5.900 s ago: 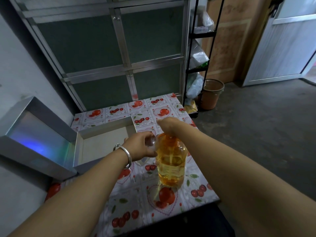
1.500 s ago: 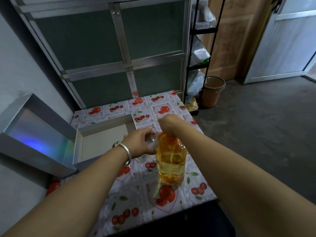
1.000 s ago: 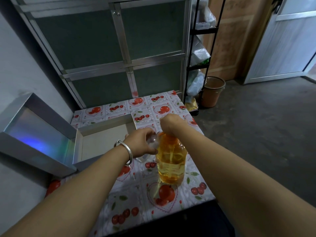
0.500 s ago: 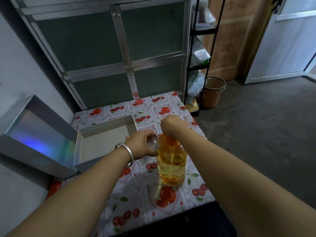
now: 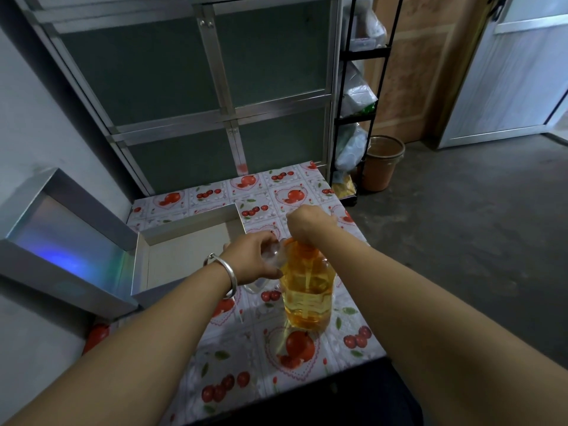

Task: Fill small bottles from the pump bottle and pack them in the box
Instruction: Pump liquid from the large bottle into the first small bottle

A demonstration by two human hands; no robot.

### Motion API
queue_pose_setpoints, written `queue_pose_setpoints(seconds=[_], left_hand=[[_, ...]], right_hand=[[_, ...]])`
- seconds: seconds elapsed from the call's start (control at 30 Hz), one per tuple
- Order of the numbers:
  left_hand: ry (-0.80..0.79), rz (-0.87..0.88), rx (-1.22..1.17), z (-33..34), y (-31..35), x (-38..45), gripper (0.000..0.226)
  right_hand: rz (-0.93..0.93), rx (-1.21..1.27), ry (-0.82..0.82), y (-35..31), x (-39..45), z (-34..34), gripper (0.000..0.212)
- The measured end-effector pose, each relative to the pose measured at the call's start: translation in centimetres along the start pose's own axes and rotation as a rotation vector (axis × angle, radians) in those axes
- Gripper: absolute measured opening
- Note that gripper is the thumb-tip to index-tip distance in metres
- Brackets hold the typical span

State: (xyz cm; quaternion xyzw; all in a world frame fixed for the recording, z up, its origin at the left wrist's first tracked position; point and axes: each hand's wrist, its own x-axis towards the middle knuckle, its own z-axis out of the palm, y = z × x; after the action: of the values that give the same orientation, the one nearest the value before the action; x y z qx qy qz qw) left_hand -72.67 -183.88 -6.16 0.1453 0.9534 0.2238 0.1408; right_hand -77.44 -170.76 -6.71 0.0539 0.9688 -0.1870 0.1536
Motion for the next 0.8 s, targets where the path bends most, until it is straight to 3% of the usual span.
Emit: queue_pose_setpoints(seconds=[0.1, 0.17, 0.37, 0.57, 0.73, 0.8], left_hand=[[0.015, -0.003, 0.003, -0.07, -0.15, -0.14, 0.047], [0.018, -0.009, -0.002, -0.17, -0.03, -0.11, 0.049], [0.009, -0.016, -0.006, 0.08, 0.00, 0.30, 0.047], [0.023, -0.004, -0.016, -0.16, -0.09, -0.08, 0.047], [0.015, -0.007, -0.024, -0.10, -0.34, 0.31, 0.048], [0.013, -0.007, -0.014, 0.03, -0.45, 0.33, 0.047]], right_hand=[[-0.027, 0.152, -0.110, -0.14, -0.21, -0.64, 0.039], [-0.019, 0.100, -0.121, -0.58, 0.24, -0.53, 0.042], [0.046, 0.047, 0.047, -0.14, 0.32, 0.02, 0.029], [-0.017, 0.073, -0.127, -0.84, 0.42, -0.45, 0.047], [0.015, 0.022, -0.009, -0.38, 0.36, -0.10, 0.024], [0.047, 0.012, 0.014, -0.58, 0.16, 0.06, 0.023]])
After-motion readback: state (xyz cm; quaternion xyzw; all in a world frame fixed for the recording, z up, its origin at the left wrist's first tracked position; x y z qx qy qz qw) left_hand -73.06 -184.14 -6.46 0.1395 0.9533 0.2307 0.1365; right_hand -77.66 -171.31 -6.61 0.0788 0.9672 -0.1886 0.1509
